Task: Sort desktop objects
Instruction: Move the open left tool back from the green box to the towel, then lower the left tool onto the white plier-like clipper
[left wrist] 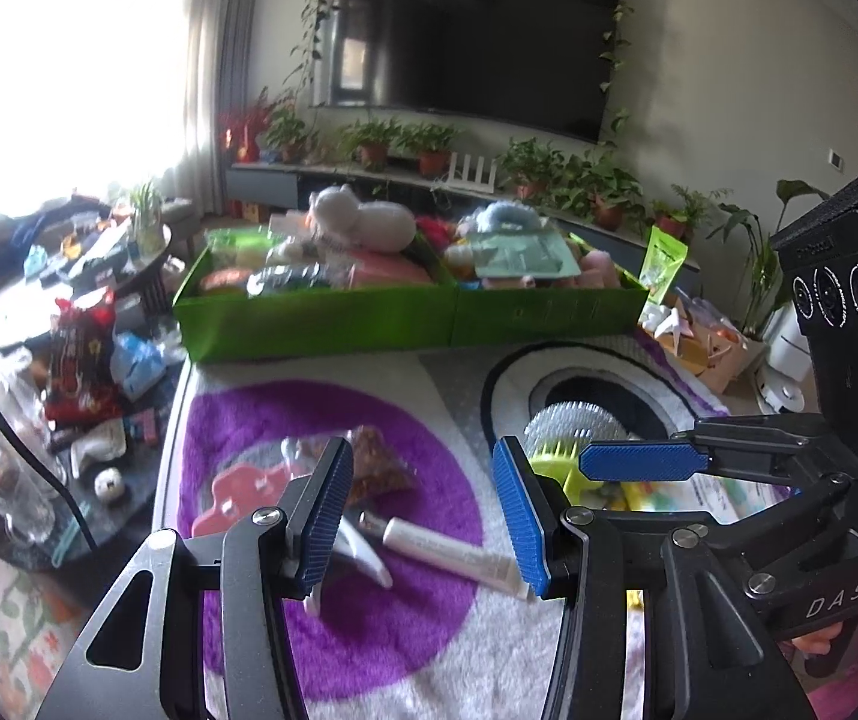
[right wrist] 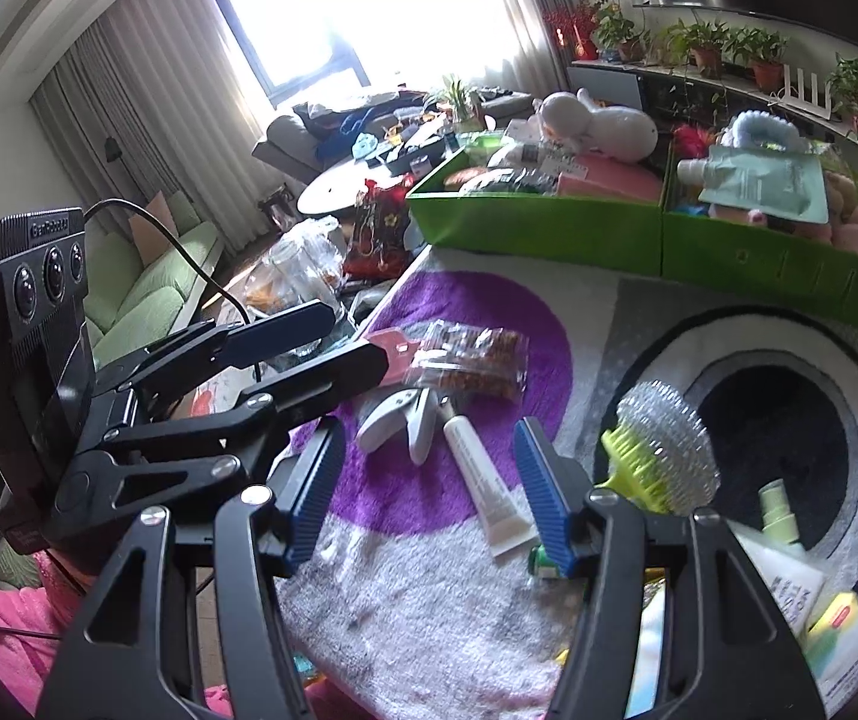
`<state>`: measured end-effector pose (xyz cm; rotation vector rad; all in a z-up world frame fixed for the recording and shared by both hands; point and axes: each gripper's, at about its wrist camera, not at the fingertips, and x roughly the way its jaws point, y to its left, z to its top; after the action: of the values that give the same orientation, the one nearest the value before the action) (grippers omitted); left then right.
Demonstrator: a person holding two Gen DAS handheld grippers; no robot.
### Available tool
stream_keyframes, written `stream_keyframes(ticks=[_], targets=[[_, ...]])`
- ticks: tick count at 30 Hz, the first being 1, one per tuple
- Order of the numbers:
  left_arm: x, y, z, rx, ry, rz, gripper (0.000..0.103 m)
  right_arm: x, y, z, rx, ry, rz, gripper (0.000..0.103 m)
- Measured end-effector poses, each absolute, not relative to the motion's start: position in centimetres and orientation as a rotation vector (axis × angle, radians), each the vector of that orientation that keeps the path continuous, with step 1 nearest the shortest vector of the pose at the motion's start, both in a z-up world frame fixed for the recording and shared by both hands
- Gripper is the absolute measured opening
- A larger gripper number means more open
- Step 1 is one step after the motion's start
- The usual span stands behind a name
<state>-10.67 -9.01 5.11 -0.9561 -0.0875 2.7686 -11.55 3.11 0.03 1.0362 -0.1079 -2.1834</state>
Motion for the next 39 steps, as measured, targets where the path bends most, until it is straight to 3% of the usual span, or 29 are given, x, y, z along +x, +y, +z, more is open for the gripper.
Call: stream_keyframes(ticks=[10,15,24,29,36,39], targets=[[-10.0,-10.4,2.2,-1.056,-0.14,2.753,0.049,-11.1,1.4,-2.4,1.111,-0.09,-2.152,0.057],[-10.0,-11.9,0.3,-1.129,-0.184,2.756,0.049,-11.1,0.7,-3.3,1.139,-0.06,-2.138,0.034],[-10.2,-12.5,-1.7,-1.202,-0.177,2.747,0.045,-11.4,-0.9,-4.9,1.197,-0.021,-2.107,0.015],[-10.6,-12.9,-2.6,-1.227,-0.201,2.742,0.034,-12.0,-1.8,-5.7,1.233,-0.015,-2.098,0.013],[-11.0,-13.9,-3.7,-1.27,-0.251,2.74,0.031,-12.8,-3.4,-6.6,1.263,-0.006,-2.091,0.013],[-11.2,-14.3,-4.0,-1.287,-0.266,2.745,0.02,-13.2,-4.1,-7.1,1.276,0.0,-2.095,0.014]])
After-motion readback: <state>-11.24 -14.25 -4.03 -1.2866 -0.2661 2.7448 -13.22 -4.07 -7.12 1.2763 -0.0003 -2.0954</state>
